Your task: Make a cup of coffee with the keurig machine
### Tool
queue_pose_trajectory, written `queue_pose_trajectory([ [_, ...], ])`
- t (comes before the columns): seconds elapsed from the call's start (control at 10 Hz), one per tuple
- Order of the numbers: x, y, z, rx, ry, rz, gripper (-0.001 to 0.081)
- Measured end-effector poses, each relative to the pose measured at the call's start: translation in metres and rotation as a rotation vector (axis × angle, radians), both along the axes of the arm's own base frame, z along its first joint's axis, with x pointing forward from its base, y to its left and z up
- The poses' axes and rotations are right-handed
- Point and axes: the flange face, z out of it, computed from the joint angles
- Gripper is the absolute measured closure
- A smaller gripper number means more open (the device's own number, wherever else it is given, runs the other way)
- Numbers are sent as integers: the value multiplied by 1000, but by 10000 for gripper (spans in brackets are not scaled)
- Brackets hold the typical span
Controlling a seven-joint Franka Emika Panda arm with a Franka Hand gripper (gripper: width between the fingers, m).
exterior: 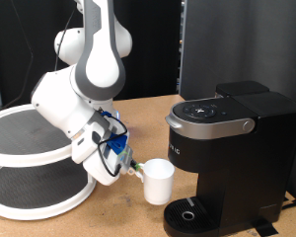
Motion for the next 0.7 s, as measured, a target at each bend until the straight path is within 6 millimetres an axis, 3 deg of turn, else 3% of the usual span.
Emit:
queue_pose_trajectory([
  [0.7, 9, 34, -3, 4, -33, -12, 740],
])
